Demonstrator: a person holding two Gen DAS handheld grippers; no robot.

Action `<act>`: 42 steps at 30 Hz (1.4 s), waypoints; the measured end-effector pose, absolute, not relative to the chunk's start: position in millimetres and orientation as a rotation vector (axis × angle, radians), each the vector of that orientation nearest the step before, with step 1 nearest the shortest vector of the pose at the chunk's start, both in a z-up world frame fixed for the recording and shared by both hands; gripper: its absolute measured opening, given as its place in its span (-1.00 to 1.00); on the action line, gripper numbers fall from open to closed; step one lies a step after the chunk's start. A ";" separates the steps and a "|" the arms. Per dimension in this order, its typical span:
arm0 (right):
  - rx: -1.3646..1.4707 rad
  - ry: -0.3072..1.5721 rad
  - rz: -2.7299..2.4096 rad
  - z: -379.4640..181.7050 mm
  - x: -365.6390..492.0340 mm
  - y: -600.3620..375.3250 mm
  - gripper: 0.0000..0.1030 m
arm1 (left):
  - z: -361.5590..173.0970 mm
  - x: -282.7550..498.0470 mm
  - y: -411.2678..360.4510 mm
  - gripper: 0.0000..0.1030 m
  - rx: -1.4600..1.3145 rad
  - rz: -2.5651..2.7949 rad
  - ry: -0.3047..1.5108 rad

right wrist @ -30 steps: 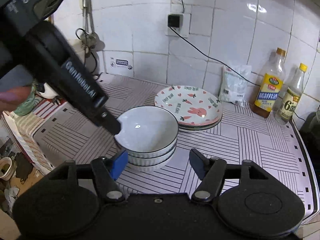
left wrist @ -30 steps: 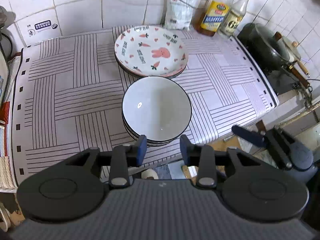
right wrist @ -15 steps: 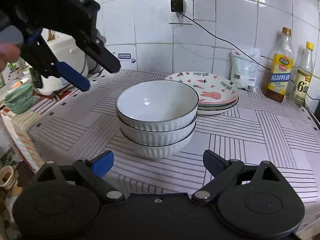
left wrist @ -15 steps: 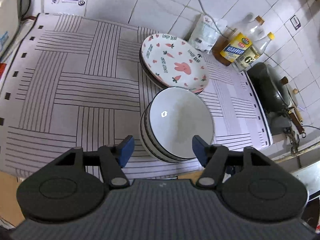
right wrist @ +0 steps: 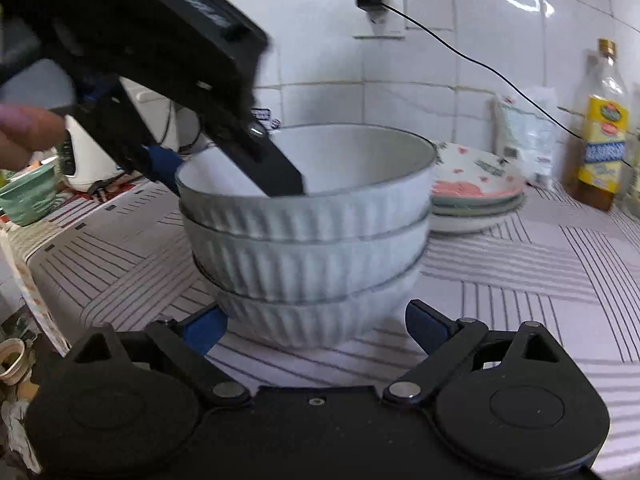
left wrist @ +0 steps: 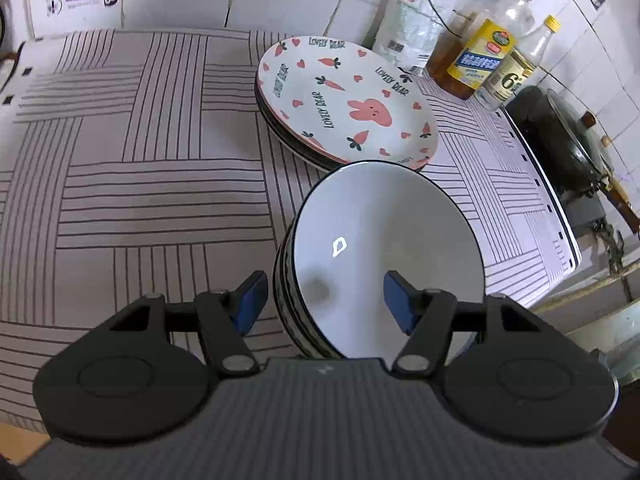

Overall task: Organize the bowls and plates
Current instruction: 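Carry the bowl stack with the left tool onto the bunny plate stack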

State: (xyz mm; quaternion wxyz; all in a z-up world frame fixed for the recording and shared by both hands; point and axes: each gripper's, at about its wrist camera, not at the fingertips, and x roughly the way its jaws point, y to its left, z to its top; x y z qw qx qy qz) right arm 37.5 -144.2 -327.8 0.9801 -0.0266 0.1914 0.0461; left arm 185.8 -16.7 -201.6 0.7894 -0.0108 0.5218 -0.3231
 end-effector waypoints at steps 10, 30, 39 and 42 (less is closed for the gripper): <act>0.008 0.369 0.130 -333.2 48.8 -147.7 0.93 | -221.6 192.0 -28.9 0.14 -0.070 -0.624 1.153; -0.042 0.397 0.149 -319.6 51.9 -152.8 0.93 | -204.5 182.4 -33.3 0.08 -0.010 -0.673 1.125; -0.035 0.343 0.108 -274.3 50.6 -165.6 0.93 | -153.8 190.9 -52.4 0.09 0.008 -0.720 1.050; -0.043 0.320 0.090 -258.1 57.5 -175.2 0.93 | -137.5 201.7 -64.5 0.09 0.019 -0.746 1.023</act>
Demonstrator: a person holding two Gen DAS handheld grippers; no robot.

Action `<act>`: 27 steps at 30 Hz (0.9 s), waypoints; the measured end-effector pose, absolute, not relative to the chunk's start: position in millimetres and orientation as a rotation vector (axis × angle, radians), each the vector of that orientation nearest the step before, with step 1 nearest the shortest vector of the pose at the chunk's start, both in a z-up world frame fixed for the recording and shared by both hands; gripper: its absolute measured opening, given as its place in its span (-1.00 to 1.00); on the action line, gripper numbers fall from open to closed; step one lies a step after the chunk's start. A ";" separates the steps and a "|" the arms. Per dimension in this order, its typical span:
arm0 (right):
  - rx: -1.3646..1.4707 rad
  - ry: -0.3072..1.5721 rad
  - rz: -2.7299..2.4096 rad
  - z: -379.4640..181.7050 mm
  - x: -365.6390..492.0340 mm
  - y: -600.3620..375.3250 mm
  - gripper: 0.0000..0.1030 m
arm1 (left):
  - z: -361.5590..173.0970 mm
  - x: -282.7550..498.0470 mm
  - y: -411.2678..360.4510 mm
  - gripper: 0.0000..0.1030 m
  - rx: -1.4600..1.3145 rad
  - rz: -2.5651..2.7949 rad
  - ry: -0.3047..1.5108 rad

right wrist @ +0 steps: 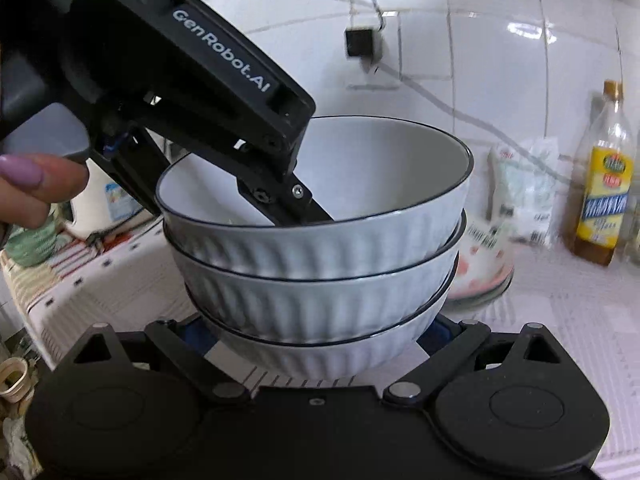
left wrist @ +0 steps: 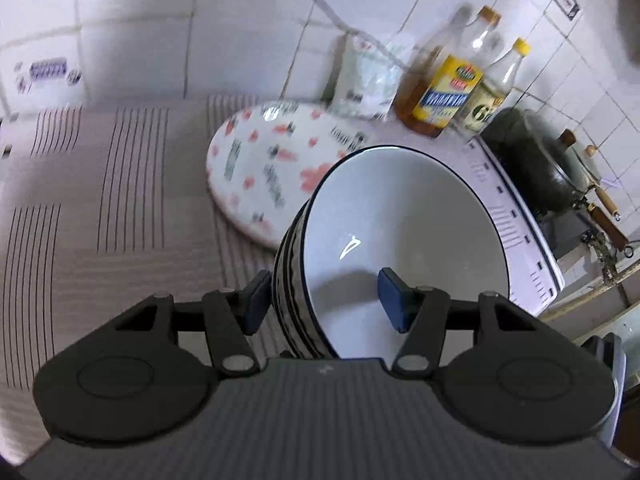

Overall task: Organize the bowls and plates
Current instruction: 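Carry the bowl stack with the left tool onto the bunny plate stack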

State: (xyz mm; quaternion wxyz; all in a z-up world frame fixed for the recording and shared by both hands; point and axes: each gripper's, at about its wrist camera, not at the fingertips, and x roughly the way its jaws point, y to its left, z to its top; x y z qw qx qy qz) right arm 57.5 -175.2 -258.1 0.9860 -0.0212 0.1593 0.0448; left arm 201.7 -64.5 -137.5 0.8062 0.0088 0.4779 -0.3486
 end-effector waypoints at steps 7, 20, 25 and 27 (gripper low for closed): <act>-0.071 0.293 0.054 -222.7 89.2 -201.3 0.93 | -111.8 237.2 -91.4 0.09 -0.008 -0.771 0.992; -0.062 0.308 0.076 -216.4 146.7 -238.1 0.93 | -125.9 285.8 -127.4 0.09 0.043 -0.749 0.972; -0.059 0.351 0.107 -233.3 162.4 -244.8 0.93 | -148.9 298.7 -129.0 0.09 0.035 -0.720 1.008; -0.059 0.373 0.117 -238.8 167.6 -245.1 0.93 | -156.1 302.6 -129.6 0.09 0.033 -0.709 1.021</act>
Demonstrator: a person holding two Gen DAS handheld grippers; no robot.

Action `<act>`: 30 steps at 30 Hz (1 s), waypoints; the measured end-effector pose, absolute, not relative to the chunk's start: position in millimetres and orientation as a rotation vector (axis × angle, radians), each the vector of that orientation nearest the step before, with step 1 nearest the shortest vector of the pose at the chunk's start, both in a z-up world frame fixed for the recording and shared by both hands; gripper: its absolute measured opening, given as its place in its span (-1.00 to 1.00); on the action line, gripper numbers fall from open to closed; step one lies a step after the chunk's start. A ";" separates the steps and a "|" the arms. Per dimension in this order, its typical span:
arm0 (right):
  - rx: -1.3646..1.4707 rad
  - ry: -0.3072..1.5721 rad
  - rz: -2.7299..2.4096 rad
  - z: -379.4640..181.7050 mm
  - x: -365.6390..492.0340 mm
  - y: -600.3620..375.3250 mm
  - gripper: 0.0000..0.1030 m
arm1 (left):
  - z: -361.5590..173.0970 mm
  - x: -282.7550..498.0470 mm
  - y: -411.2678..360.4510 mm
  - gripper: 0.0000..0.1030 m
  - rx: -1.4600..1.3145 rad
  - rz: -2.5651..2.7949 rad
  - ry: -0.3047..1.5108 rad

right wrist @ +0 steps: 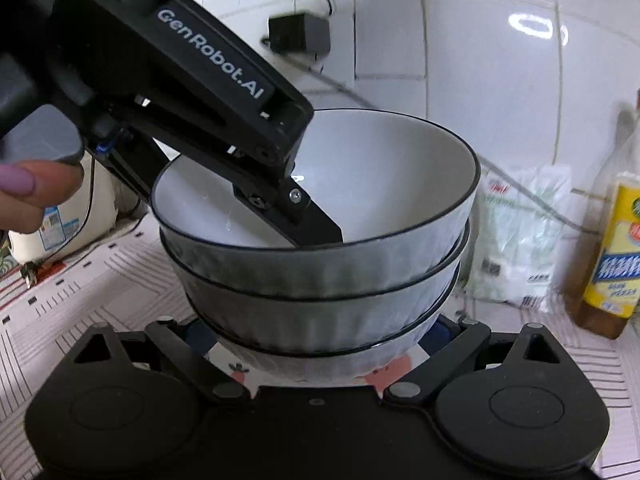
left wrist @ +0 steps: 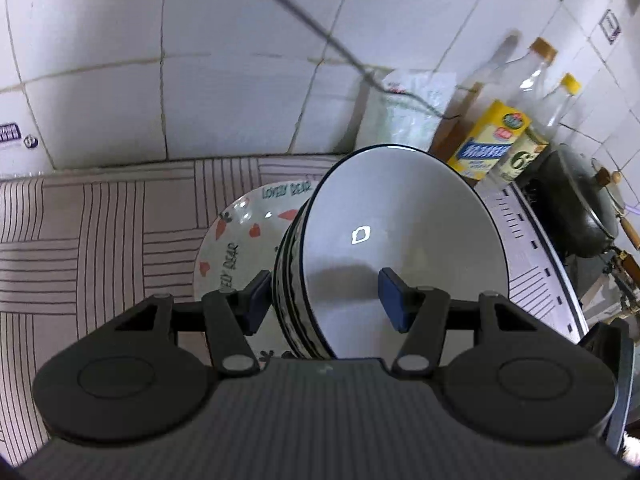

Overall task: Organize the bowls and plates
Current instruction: 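Carry the bowl stack with the left tool onto the bunny plate stack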

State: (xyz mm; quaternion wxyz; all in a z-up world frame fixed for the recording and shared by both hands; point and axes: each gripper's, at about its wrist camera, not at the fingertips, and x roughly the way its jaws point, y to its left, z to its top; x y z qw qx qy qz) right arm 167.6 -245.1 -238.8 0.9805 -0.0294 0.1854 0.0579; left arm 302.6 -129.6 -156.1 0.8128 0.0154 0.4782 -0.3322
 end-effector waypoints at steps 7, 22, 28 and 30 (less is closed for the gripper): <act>-0.063 0.426 0.133 -249.7 181.4 -241.5 0.93 | -171.1 312.9 -128.6 0.09 0.031 -0.695 1.045; -0.034 0.508 0.134 -257.5 189.9 -250.1 0.92 | -190.9 323.7 -134.6 0.09 0.023 -0.695 1.113; 0.011 0.532 0.129 -252.9 189.7 -254.1 0.91 | -191.8 322.7 -137.5 0.08 0.019 -0.686 1.099; 0.014 0.542 0.128 -250.3 190.1 -254.6 0.91 | -191.0 322.7 -137.7 0.07 0.023 -0.680 1.100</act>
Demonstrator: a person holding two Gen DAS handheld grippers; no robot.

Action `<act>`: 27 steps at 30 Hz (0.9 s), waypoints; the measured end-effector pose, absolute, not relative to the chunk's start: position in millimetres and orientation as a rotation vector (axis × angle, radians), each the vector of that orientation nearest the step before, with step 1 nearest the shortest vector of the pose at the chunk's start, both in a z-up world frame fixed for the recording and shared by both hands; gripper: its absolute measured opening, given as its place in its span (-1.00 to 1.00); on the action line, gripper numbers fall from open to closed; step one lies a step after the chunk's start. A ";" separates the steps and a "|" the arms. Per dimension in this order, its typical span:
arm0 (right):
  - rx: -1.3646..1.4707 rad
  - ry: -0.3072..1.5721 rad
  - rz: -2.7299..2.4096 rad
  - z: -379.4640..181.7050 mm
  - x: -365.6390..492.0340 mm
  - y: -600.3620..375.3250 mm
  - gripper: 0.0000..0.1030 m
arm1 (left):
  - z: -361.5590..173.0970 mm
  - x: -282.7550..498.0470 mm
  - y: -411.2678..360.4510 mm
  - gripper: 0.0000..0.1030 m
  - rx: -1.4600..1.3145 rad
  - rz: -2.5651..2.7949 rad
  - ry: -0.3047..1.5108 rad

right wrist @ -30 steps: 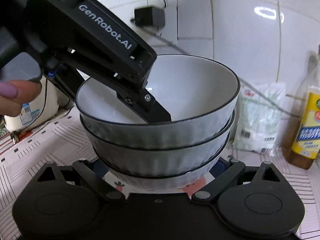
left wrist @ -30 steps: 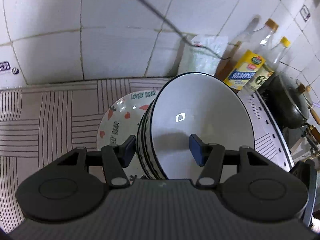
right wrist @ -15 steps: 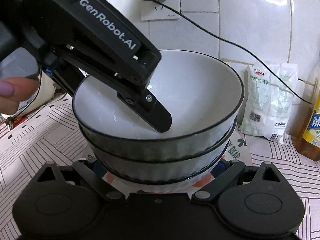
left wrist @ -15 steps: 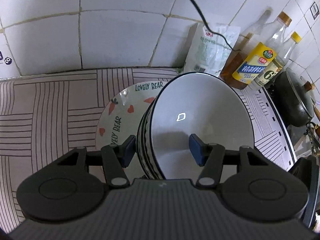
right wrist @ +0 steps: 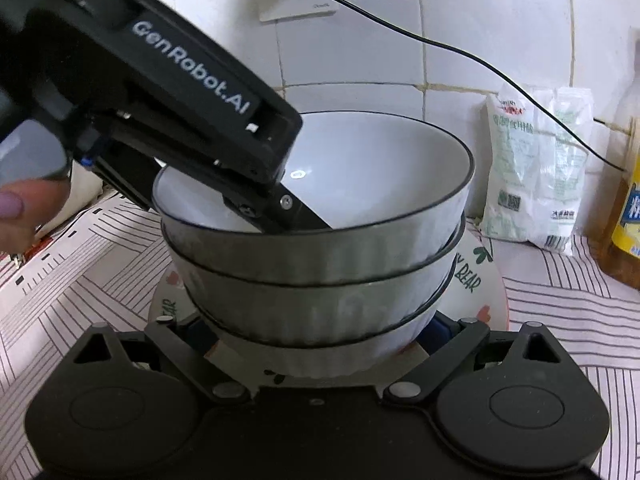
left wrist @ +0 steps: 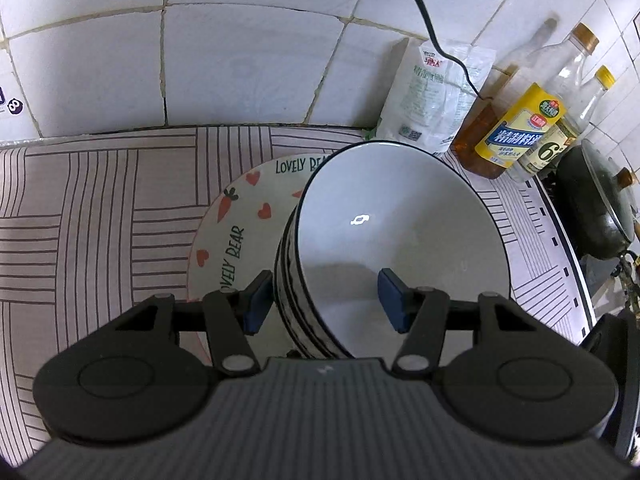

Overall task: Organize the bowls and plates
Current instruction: 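Carry the bowl stack with the left tool onto the bunny plate stack, then release the bowl stack and raise the left tool away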

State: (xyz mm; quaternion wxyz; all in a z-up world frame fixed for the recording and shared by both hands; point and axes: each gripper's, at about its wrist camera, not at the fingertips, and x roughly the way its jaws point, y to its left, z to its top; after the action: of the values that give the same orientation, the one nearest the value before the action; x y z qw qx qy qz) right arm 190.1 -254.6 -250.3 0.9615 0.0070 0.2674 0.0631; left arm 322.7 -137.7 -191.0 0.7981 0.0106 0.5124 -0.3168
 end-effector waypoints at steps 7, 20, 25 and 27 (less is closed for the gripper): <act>0.042 0.605 0.118 -233.3 190.1 -258.8 0.91 | -176.2 316.8 -131.4 0.08 0.046 -0.603 1.053; 0.007 0.600 0.099 -208.0 153.6 -258.5 0.91 | -141.2 290.9 -111.6 0.23 0.103 -0.558 0.993; -0.007 0.596 0.096 -198.9 139.5 -253.3 0.91 | -129.1 273.8 -98.4 0.25 0.070 -0.525 0.942; 0.006 0.596 0.080 -198.7 131.4 -252.3 0.91 | -122.3 267.5 -91.3 0.26 0.048 -0.519 0.923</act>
State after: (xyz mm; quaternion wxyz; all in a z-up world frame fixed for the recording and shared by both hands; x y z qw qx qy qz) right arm 131.4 -252.3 -198.7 0.9552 0.0032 0.2934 0.0393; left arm 267.5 -91.3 -122.3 0.8628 0.0230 0.4401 -0.2476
